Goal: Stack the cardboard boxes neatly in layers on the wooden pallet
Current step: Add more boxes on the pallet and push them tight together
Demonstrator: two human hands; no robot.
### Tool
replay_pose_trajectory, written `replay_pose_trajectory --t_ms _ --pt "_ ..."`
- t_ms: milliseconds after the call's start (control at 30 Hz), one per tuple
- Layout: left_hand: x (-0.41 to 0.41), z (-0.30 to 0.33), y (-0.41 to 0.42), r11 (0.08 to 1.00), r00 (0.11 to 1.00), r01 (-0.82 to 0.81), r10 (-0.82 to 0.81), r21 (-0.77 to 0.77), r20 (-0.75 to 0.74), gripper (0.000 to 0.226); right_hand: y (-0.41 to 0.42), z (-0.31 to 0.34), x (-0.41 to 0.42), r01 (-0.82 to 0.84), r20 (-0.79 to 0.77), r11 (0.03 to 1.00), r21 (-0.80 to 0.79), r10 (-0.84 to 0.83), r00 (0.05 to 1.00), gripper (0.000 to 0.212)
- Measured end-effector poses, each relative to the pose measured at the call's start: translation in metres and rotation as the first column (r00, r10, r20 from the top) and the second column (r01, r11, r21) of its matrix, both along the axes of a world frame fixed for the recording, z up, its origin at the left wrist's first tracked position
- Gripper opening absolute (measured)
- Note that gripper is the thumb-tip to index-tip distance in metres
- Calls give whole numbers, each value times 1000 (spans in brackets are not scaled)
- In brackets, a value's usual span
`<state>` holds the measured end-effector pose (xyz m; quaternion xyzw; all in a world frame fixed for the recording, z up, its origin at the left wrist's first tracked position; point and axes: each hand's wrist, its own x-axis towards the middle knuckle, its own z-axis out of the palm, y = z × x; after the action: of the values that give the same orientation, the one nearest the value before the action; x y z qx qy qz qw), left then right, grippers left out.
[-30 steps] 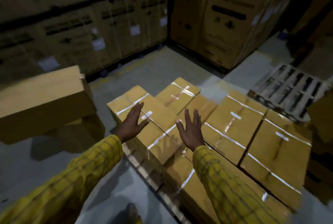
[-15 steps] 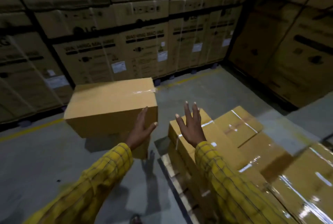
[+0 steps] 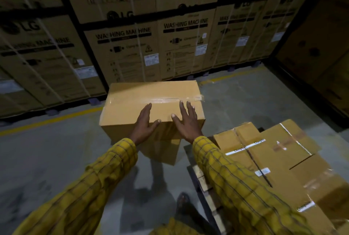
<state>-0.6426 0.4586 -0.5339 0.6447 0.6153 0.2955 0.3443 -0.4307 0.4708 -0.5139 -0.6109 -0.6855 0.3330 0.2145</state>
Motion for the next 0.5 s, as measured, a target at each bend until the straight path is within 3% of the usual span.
replay_pose_trajectory --t_ms 267,500 --pt "-39 -23 113 977 947 212 -206 -5 -248 83 62 -45 -68 143 -150 985 -95 -156 976 71" --pt "-66 -39 201 935 856 345 -349 -83 -382 81 108 -65 -105 263 -124 952 -158 -284 951 69"
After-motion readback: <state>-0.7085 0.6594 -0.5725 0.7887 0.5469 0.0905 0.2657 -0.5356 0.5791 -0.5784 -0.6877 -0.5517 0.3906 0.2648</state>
